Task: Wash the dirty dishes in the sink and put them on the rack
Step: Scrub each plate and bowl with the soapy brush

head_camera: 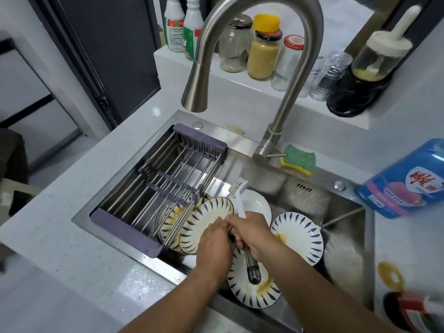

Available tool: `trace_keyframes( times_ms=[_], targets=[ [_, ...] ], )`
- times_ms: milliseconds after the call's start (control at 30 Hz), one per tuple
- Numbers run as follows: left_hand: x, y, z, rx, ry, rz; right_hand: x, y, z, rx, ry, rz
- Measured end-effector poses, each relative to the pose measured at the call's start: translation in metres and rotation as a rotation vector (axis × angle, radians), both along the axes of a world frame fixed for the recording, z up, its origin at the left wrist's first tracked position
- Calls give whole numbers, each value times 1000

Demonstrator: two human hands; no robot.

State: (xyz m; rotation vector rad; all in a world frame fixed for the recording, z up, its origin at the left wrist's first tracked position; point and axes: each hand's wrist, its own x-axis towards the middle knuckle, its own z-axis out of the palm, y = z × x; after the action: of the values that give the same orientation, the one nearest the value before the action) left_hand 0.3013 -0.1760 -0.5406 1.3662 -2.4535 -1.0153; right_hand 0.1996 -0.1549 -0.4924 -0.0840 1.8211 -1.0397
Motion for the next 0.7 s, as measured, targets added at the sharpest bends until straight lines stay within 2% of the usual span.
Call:
trace_keyframes(
  times_ms=[233,367,533,700],
  targets=[
    [-9,-8,-23,-6,-84,66,-5,-3,-5,-3,-14,132],
    [-12,-10,-42,28,-174,108,-7,-3,-9,47,52,209],
    [-15,-12,-31,119,-293,79,-12,9,-1,66,62,204],
    [-6,-21,-33,95,-378,96,-17,25,2,33,19,163]
  ],
)
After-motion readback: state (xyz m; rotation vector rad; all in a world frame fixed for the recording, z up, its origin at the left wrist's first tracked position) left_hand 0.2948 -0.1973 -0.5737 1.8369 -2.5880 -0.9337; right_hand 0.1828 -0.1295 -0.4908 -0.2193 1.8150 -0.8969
